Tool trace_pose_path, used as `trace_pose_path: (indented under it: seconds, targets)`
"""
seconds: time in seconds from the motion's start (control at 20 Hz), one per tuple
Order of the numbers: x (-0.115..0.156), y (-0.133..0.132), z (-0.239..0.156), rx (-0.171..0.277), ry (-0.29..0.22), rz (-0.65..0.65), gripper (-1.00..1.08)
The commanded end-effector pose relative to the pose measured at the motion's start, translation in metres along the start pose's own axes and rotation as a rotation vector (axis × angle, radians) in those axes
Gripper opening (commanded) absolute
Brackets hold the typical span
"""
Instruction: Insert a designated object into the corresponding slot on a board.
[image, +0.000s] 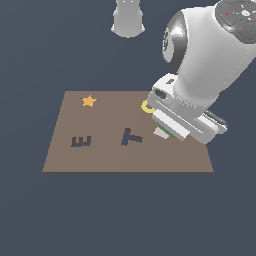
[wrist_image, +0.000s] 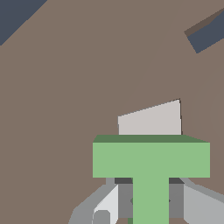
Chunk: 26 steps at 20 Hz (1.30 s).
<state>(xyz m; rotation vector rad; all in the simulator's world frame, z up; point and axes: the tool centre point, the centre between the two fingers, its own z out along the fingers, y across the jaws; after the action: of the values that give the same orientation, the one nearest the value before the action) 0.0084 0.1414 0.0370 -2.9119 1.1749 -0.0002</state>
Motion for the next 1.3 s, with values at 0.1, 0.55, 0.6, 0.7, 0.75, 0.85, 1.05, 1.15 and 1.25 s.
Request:
trace_pose_path:
  seconds: [0.1,0.55,0.6,0.7,0.75,0.85,1.05,1.15,1.25]
  targets:
    - [0.031,0.002,-0.001,0.001,0.0,0.234,-1.0]
    - [0.081,0.024,-0.002,0.001,0.001,0.647,-1.0]
    - [0.085,0.027,-0.003,0.001,0.001,0.684,-1.0]
    - [0.092,0.034,-0.003,0.001,0.001,0.754,-1.0]
    - [0.095,0.037,-0.003,0.001,0.001,0.787,-1.0]
    - [0.1,0.043,-0.003,0.001,0.001,0.845,-1.0]
    - [0.108,0.053,-0.003,0.0,0.001,0.941,-1.0]
    - [0.11,0.057,-0.003,0.0,0.001,0.978,-1.0]
    - [0.112,0.061,-0.003,0.0,0.001,1.007,-1.0]
